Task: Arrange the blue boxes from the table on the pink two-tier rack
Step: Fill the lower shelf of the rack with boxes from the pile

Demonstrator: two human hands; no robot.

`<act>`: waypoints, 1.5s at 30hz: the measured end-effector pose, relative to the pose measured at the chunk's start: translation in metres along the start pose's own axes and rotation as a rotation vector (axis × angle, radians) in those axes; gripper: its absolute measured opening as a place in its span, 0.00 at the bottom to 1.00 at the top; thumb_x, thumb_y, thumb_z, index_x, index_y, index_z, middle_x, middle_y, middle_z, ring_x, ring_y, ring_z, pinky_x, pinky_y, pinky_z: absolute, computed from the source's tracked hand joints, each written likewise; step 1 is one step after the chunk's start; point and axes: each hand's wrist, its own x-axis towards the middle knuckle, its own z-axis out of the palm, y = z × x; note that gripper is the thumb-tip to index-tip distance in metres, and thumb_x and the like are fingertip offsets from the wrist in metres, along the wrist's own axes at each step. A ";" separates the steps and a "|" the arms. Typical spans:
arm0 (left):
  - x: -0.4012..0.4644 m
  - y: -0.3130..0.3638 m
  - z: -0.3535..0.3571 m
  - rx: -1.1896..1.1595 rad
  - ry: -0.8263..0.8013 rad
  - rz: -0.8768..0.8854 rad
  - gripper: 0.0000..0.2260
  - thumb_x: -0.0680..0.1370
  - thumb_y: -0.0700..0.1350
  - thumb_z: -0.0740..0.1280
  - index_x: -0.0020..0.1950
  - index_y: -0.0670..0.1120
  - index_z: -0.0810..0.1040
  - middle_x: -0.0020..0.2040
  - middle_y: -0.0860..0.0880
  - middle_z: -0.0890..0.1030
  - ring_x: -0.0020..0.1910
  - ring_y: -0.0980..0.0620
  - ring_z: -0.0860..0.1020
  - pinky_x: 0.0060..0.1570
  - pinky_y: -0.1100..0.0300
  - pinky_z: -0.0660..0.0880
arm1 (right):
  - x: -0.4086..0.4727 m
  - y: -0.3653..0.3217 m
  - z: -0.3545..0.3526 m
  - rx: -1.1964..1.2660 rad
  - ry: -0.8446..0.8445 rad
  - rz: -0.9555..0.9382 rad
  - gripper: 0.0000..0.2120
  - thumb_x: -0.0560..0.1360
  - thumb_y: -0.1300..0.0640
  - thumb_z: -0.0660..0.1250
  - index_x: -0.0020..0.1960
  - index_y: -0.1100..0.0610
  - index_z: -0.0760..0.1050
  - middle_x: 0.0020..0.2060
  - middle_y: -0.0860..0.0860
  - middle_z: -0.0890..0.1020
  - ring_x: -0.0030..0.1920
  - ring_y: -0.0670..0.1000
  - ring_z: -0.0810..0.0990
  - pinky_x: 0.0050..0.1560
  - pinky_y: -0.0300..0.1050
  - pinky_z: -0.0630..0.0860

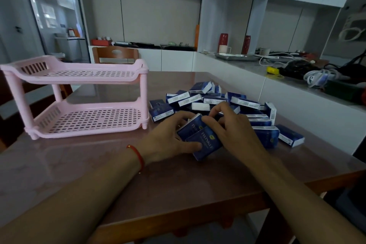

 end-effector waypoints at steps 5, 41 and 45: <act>0.004 0.002 -0.016 0.143 0.065 0.091 0.27 0.73 0.38 0.75 0.70 0.52 0.73 0.61 0.53 0.81 0.57 0.59 0.81 0.57 0.57 0.81 | -0.005 0.001 0.006 0.032 0.011 -0.013 0.13 0.82 0.40 0.55 0.60 0.45 0.70 0.49 0.44 0.81 0.46 0.42 0.80 0.43 0.44 0.80; -0.008 -0.047 -0.186 0.607 0.365 -0.295 0.23 0.72 0.42 0.77 0.66 0.46 0.78 0.62 0.47 0.81 0.59 0.48 0.78 0.59 0.56 0.75 | 0.063 -0.062 0.138 0.134 -0.054 -0.047 0.11 0.79 0.49 0.64 0.59 0.50 0.72 0.52 0.46 0.80 0.46 0.47 0.81 0.44 0.51 0.82; 0.016 -0.062 -0.191 0.627 0.310 -0.325 0.24 0.74 0.45 0.76 0.69 0.49 0.76 0.61 0.51 0.80 0.55 0.53 0.77 0.54 0.60 0.72 | 0.066 -0.058 0.142 0.214 -0.101 -0.042 0.10 0.82 0.47 0.58 0.58 0.50 0.74 0.53 0.47 0.78 0.48 0.46 0.81 0.49 0.53 0.81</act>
